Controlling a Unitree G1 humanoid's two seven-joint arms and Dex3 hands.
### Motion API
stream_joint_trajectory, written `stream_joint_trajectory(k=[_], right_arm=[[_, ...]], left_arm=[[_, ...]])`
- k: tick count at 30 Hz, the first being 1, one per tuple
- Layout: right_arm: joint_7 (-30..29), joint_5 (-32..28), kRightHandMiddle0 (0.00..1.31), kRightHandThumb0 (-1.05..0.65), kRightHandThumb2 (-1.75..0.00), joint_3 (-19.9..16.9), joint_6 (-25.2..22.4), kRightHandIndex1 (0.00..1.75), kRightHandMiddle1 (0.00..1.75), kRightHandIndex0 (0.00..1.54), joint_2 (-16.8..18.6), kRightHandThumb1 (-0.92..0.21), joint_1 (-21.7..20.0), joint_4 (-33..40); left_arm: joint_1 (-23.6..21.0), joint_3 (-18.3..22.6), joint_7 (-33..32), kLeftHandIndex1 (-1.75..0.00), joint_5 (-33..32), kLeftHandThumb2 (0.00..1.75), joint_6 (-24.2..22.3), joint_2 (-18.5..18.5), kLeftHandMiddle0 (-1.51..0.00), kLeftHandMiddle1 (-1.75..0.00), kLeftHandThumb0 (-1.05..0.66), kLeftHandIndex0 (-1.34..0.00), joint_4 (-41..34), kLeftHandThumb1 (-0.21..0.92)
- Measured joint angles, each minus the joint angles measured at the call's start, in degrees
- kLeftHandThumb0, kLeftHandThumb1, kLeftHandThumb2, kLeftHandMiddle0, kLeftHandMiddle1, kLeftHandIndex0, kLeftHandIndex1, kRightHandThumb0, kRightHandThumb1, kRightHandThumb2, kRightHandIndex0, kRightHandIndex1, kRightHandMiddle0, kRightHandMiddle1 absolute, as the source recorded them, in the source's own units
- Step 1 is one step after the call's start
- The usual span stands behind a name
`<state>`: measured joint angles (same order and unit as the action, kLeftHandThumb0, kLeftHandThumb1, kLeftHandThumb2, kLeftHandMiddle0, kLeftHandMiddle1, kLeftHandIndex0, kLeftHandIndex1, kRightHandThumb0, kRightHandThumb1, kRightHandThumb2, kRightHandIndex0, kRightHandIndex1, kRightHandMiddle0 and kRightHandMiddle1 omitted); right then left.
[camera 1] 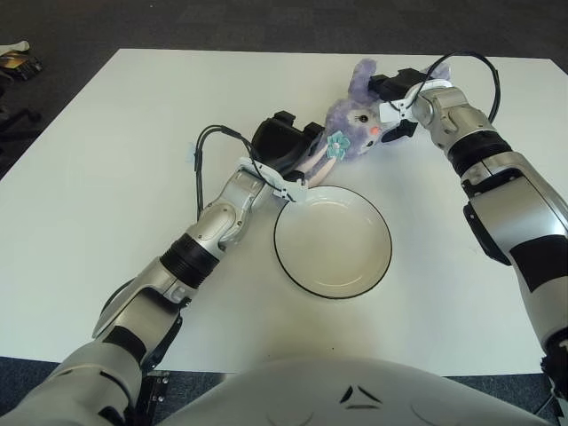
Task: Put the doll into the plate.
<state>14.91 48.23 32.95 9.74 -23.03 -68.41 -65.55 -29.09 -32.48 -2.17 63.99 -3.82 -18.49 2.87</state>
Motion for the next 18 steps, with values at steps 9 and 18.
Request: stream_joint_trajectory(k=[9, 18], right_arm=[[6.4, -1.6, 0.0, -0.51, -1.01, 0.1, -0.1, 0.65, 0.55, 0.08, 0.4, -0.23, -1.6, -1.8], [8.5, -2.6, 0.0, -0.42, -1.07, 0.1, -1.2, 0.75, 0.53, 0.12, 1.2, -0.2, -2.4, -3.0]], left_arm=[[0.0, 0.2, 0.5, -1.73, -0.1, 1.51, 0.0, 0.4, -0.62, -1.75, 0.0, -0.62, -0.3, 0.15], [0.0, 0.8, 0.7, -1.73, -0.7, 1.51, 0.3, 0.7, -0.63, -1.75, 0.0, -0.62, -0.3, 0.15]])
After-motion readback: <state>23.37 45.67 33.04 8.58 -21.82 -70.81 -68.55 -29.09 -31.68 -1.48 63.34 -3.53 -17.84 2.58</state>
